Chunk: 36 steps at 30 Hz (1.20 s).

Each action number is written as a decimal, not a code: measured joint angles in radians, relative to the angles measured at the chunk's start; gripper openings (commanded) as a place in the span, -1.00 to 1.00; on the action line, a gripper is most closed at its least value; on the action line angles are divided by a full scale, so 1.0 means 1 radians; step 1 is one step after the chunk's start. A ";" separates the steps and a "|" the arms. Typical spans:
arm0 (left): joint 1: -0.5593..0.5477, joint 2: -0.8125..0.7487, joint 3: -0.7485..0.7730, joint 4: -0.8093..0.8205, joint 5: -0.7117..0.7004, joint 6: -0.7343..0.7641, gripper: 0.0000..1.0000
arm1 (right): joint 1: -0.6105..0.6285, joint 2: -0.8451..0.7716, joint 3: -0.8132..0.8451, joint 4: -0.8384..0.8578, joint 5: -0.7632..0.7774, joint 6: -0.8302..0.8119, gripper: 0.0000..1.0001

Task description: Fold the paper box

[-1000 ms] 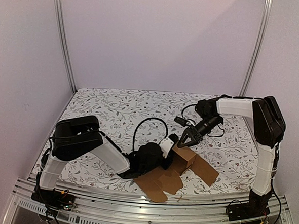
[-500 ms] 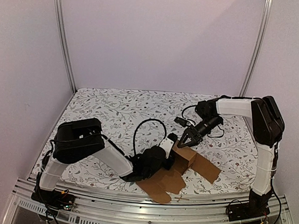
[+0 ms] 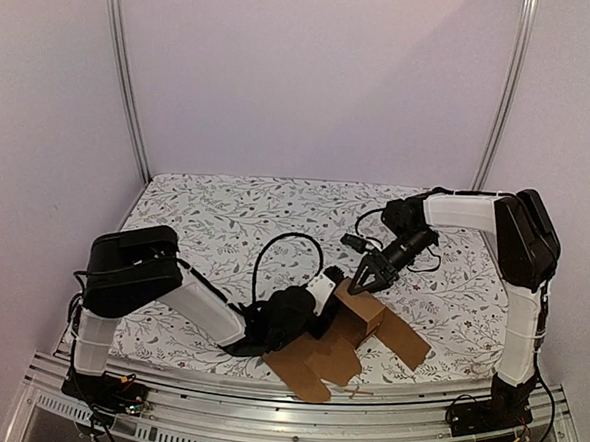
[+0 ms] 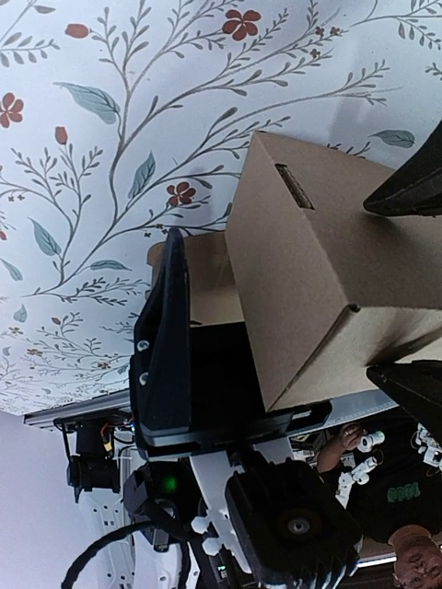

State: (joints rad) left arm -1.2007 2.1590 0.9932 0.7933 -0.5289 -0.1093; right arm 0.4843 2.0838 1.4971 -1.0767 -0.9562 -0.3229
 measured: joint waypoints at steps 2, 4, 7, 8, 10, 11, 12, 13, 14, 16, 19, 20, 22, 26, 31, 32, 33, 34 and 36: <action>-0.004 -0.034 -0.018 -0.022 0.000 0.004 0.01 | 0.000 -0.001 0.000 0.000 0.009 0.000 0.04; -0.011 -0.069 -0.049 -0.031 -0.001 0.004 0.03 | 0.000 -0.001 0.000 0.000 0.017 0.000 0.04; -0.021 -0.120 -0.111 -0.039 -0.001 -0.003 0.04 | 0.001 -0.001 0.001 0.001 0.030 0.005 0.04; -0.024 -0.137 -0.134 -0.048 0.000 -0.008 0.04 | 0.001 -0.001 0.002 0.001 0.033 0.007 0.04; -0.028 -0.173 -0.174 -0.065 -0.003 -0.019 0.05 | 0.002 -0.002 0.004 0.000 0.039 0.010 0.05; -0.030 -0.197 -0.196 -0.075 -0.005 -0.024 0.09 | 0.002 -0.002 0.004 0.000 0.039 0.011 0.06; -0.032 -0.224 -0.219 -0.084 -0.006 -0.029 0.14 | 0.003 -0.003 0.005 0.000 0.039 0.012 0.08; -0.033 -0.253 -0.238 -0.092 -0.008 -0.032 0.19 | 0.003 -0.006 0.005 0.000 0.041 0.013 0.11; -0.034 -0.287 -0.259 -0.104 -0.009 -0.037 0.26 | 0.004 -0.011 0.005 -0.001 0.045 0.012 0.14; -0.035 -0.354 -0.286 -0.123 -0.012 -0.040 0.37 | 0.005 -0.024 0.009 -0.008 0.055 0.011 0.18; -0.035 -0.430 -0.286 -0.155 -0.014 -0.035 0.43 | 0.006 -0.053 0.031 -0.031 0.073 0.002 0.24; -0.035 -0.449 -0.277 -0.175 -0.013 -0.032 0.43 | 0.006 -0.064 0.037 -0.035 0.079 0.002 0.25; -0.035 -0.467 -0.237 -0.228 -0.004 -0.025 0.43 | 0.006 -0.097 0.046 -0.042 0.094 -0.003 0.27; -0.021 -0.467 -0.105 -0.352 0.051 -0.028 0.42 | 0.005 -0.160 0.049 -0.049 0.118 -0.016 0.27; 0.053 -0.455 0.050 -0.446 0.159 -0.077 0.38 | -0.009 -0.187 0.034 -0.054 0.145 -0.032 0.27; 0.077 -0.446 0.074 -0.451 0.188 -0.085 0.37 | -0.016 -0.196 0.021 -0.054 0.149 -0.037 0.27; 0.099 -0.432 0.092 -0.451 0.225 -0.092 0.37 | -0.027 -0.211 0.004 -0.056 0.155 -0.041 0.27; 0.120 -0.413 0.107 -0.451 0.258 -0.100 0.37 | -0.041 -0.227 -0.014 -0.059 0.159 -0.045 0.27; 0.146 -0.371 0.120 -0.447 0.327 -0.109 0.36 | -0.069 -0.257 -0.042 -0.066 0.167 -0.053 0.27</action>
State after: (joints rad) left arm -1.0550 1.7878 1.1133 0.3458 -0.2020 -0.2188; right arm 0.4149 1.8267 1.4555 -1.1423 -0.7887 -0.3763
